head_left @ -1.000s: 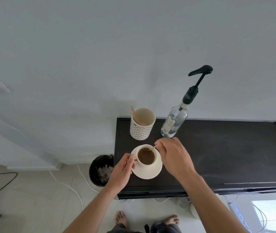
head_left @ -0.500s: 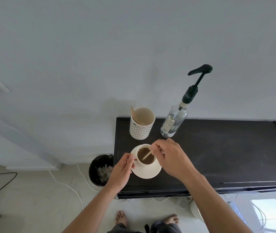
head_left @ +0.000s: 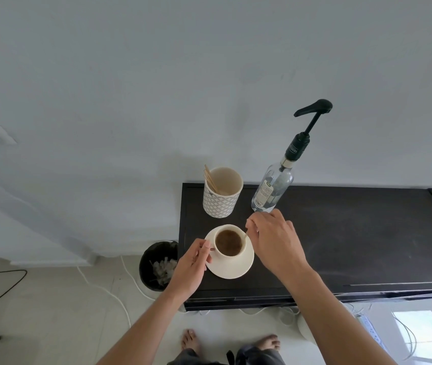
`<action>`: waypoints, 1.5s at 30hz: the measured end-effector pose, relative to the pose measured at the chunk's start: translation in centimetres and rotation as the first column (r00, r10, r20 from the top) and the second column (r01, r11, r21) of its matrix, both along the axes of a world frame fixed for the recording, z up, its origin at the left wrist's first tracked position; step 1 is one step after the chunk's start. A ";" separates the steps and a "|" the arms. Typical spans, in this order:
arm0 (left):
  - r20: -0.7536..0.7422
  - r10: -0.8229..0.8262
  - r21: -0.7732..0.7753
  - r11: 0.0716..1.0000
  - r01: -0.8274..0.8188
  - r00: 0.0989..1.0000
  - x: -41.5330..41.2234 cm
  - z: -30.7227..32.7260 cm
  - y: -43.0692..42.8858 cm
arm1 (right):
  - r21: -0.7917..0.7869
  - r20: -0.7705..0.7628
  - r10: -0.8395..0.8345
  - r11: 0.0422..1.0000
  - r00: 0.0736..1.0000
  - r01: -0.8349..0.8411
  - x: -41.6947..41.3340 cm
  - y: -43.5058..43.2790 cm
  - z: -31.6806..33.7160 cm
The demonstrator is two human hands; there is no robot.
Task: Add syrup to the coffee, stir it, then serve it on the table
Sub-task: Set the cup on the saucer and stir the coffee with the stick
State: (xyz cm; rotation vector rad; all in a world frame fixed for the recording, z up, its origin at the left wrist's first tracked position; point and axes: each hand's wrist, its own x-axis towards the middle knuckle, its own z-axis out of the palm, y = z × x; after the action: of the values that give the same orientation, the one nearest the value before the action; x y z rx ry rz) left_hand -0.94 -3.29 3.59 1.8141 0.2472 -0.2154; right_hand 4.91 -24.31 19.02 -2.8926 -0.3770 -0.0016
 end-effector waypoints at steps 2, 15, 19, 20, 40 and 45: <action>0.002 -0.001 -0.004 1.000 0.001 1.000 0.0 0.1 0.0 | 0.087 -0.024 0.027 0.996 0.999 -0.024 0.1 0.0 -0.2; -0.001 -0.005 0.017 1.000 0.005 1.000 0.0 -0.2 -0.1 | 0.260 -0.169 0.093 0.964 0.981 -0.046 -0.1 -0.3 -0.3; 0.009 -0.011 0.032 0.999 0.011 1.000 0.0 -0.2 0.0 | 0.139 -0.145 0.040 0.990 0.989 -0.020 -0.2 -0.3 0.0; 0.010 -0.010 0.037 0.999 0.010 1.000 0.0 -0.3 -0.1 | 0.067 -0.093 0.006 0.998 0.996 0.001 0.0 -0.4 -0.1; 0.005 -0.007 0.029 1.000 0.007 1.000 -0.1 -0.1 -0.2 | 0.136 -0.098 0.033 0.990 0.995 -0.019 -0.5 -0.3 -0.8; 0.009 -0.002 0.013 1.000 0.002 1.000 -0.2 -0.1 -0.2 | 0.155 -0.067 -0.015 0.988 0.998 0.025 -0.1 -0.3 -1.3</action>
State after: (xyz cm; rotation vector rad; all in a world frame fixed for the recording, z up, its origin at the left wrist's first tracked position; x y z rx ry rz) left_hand -1.10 -3.53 3.46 1.8279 0.2413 -0.2076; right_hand 4.76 -24.60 17.71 -2.7339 -0.3211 0.0577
